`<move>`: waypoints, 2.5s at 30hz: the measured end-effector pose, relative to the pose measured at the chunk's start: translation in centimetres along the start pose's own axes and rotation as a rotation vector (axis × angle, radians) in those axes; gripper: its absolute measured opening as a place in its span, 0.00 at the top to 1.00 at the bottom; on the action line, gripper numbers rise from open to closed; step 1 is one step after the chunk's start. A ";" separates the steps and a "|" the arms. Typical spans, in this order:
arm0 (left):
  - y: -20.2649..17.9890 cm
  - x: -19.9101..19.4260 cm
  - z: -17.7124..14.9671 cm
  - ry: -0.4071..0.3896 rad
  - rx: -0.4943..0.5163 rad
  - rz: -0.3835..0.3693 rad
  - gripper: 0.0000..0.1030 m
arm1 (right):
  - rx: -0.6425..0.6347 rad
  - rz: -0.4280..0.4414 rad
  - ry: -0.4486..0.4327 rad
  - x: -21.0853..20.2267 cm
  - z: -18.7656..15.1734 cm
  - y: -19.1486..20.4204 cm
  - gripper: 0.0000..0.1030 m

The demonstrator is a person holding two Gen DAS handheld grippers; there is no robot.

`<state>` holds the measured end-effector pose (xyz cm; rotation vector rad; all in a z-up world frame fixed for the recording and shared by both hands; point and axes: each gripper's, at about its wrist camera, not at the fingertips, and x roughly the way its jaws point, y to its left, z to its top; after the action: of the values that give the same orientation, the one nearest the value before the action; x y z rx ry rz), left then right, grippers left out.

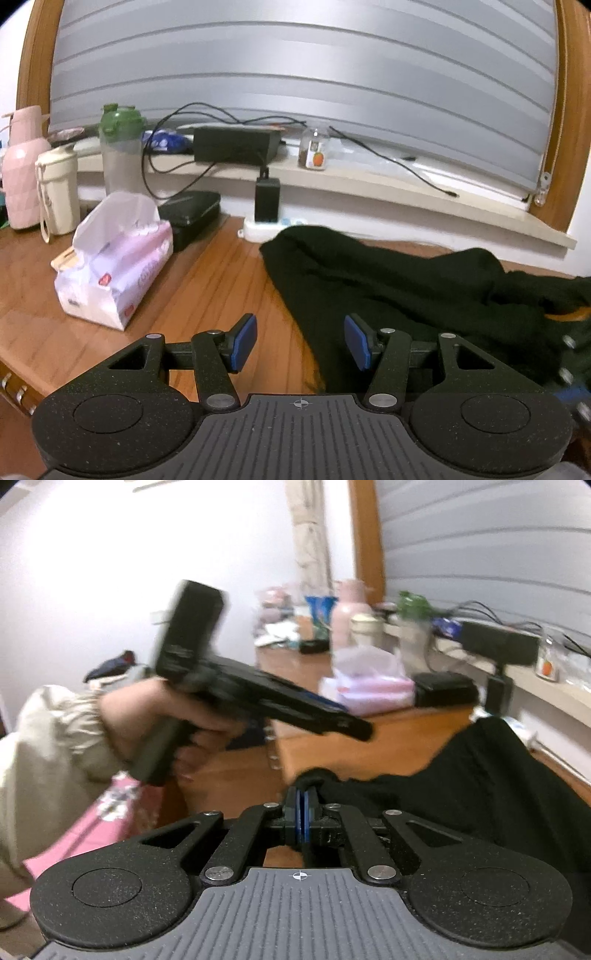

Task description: Fold clothes

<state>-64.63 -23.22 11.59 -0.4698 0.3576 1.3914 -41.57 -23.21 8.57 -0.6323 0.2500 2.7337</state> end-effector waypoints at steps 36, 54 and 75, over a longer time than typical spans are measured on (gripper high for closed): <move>0.3 -4.6 -7.7 0.176 -0.089 0.000 0.48 | 0.063 -0.398 0.158 -2.5 -5.6 -12.0 0.55; 0.6 -7.2 -8.9 0.089 -0.190 0.040 0.95 | 0.088 -0.457 0.137 -3.9 -6.7 -13.3 0.55; 2.3 -3.8 -3.4 0.081 -0.108 0.081 0.53 | 0.192 -0.489 0.131 -8.2 -10.7 -17.3 0.45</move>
<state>-67.32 -27.96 10.36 -0.6069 0.3720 1.4781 -24.32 -11.82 1.17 -0.7108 0.3338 2.1765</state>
